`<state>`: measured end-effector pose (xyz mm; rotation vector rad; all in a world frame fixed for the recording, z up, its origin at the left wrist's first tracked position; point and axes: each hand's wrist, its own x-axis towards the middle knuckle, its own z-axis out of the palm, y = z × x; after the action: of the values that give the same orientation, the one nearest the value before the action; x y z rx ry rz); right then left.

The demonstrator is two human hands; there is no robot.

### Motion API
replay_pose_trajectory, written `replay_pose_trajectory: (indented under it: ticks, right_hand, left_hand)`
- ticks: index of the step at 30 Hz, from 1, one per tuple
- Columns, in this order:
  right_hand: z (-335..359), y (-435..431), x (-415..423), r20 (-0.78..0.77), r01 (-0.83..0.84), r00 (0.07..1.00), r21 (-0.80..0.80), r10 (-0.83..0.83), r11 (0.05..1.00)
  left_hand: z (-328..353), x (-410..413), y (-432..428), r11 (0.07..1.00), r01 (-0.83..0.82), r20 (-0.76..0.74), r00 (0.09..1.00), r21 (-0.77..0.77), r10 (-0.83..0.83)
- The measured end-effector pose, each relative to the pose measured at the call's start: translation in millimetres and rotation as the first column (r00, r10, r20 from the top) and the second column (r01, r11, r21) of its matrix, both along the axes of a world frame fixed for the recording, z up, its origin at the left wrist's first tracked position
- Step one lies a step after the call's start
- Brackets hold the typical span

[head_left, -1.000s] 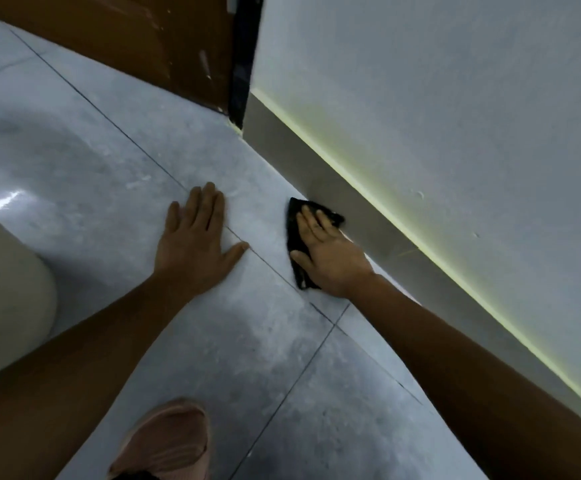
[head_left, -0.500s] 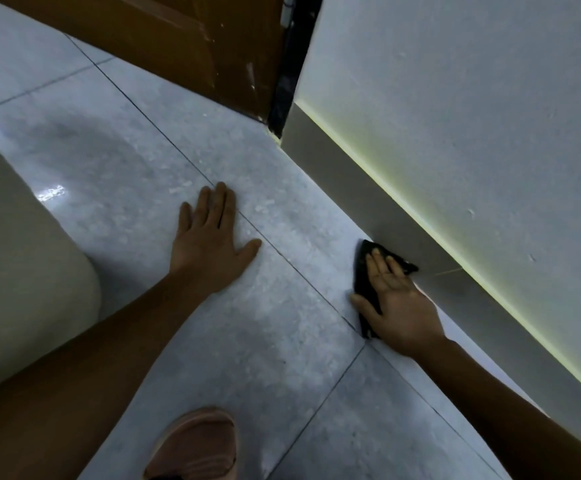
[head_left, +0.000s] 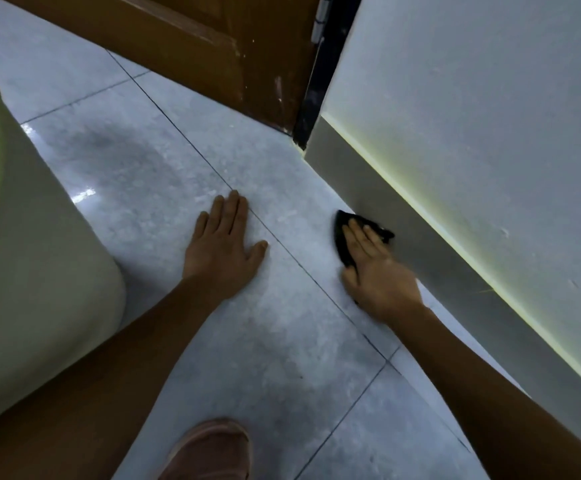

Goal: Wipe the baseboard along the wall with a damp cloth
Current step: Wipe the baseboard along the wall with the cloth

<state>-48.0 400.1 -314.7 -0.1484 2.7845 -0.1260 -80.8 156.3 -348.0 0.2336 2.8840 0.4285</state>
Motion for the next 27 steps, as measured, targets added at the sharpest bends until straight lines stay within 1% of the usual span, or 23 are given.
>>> replay_pose_trajectory:
  ticks: [3,6,9,11,14,17,19,23,27]
  right_hand:
    - [3,21,35,0.025,0.049,0.998,0.056,-0.051,0.997]
    - [2,21,26,0.060,0.047,0.997,0.066,-0.051,0.997]
    - [3,7,12,0.059,0.028,0.998,0.069,-0.033,0.997]
    - [3,-5,-8,0.076,-0.024,0.997,0.050,0.020,0.998]
    - [-3,-34,-60,0.078,-0.108,0.991,0.032,0.105,0.994]
    - [-7,-70,-107,0.096,-0.106,0.990,0.001,0.105,0.994]
    - [-9,-84,-118,0.066,-0.088,0.994,-0.017,0.089,0.996]
    - [-13,-77,-86,-0.056,-0.119,0.992,-0.039,0.116,0.992]
    - [-9,-57,-22,-0.012,-0.229,0.974,-0.060,0.228,0.972]
  left_hand:
    - [-1,1,-2,1.000,0.005,-0.011,1.000,-0.009,-0.005]
    - [-5,3,-1,1.000,-0.003,-0.049,0.999,-0.007,0.003]
    - [-7,4,2,1.000,-0.027,-0.061,0.998,-0.014,0.026]
    - [-7,4,4,0.999,-0.037,-0.052,0.998,-0.010,0.037]
    - [-6,3,4,0.999,-0.034,-0.042,0.999,-0.007,0.033]
    - [-2,2,3,0.999,-0.012,-0.023,1.000,-0.031,0.011]
    - [1,2,1,0.999,-0.005,-0.014,1.000,-0.045,0.004]
    - [2,1,1,0.999,-0.007,0.000,1.000,-0.044,0.007]
    - [1,2,2,0.999,-0.018,-0.003,1.000,-0.033,0.018]
